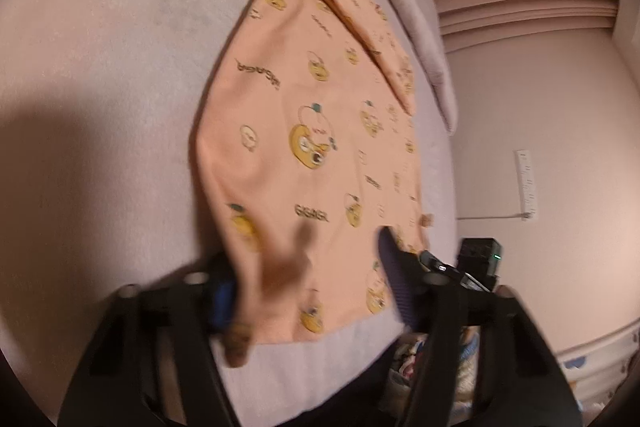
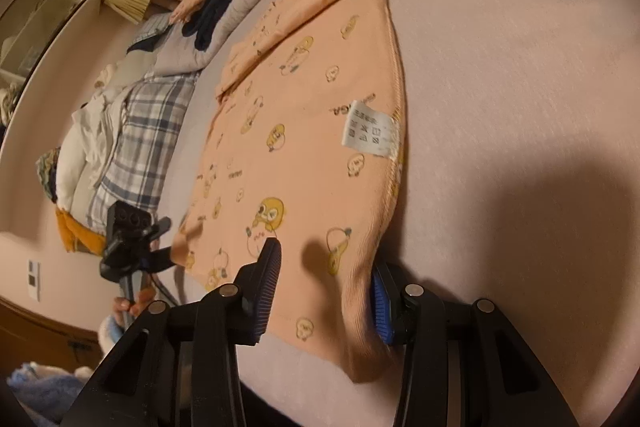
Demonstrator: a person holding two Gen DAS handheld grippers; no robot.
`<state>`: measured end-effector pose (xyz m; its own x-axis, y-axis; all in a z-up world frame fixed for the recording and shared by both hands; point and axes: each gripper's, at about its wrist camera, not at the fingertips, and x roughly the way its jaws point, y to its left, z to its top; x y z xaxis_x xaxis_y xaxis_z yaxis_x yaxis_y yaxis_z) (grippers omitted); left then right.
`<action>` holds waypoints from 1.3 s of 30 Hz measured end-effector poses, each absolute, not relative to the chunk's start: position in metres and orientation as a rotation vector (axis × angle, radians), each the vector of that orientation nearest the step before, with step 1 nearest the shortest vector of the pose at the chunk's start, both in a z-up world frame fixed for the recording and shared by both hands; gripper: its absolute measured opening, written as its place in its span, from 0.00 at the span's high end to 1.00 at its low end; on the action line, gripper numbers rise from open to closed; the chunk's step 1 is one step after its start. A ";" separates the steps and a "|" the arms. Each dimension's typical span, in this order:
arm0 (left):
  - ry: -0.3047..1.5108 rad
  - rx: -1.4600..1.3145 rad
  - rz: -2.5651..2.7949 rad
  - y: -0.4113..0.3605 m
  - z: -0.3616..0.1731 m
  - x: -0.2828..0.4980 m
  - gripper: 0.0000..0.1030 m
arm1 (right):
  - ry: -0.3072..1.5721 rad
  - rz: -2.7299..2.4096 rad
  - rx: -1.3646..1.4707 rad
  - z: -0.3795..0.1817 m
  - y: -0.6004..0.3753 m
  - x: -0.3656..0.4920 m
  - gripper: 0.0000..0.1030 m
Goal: Fold small clothes
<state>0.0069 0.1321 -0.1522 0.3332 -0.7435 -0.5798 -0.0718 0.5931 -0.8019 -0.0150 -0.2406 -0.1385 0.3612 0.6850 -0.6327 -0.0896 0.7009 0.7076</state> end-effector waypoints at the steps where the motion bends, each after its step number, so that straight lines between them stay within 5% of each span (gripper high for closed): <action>1: 1.179 -0.849 -0.502 0.131 -0.155 0.007 0.73 | 1.082 0.540 0.627 -0.138 -0.239 -0.016 0.61; 3: 1.208 -0.871 -0.483 0.128 -0.165 0.007 0.95 | 1.069 0.519 0.609 -0.139 -0.238 -0.019 0.77; 6: 1.180 -0.921 -0.461 0.133 -0.168 0.002 0.95 | 1.063 0.487 0.611 -0.141 -0.241 -0.021 0.92; 39: 0.829 -0.838 -0.746 0.122 -0.071 -0.017 0.97 | 0.768 0.735 0.692 -0.077 -0.227 -0.047 0.94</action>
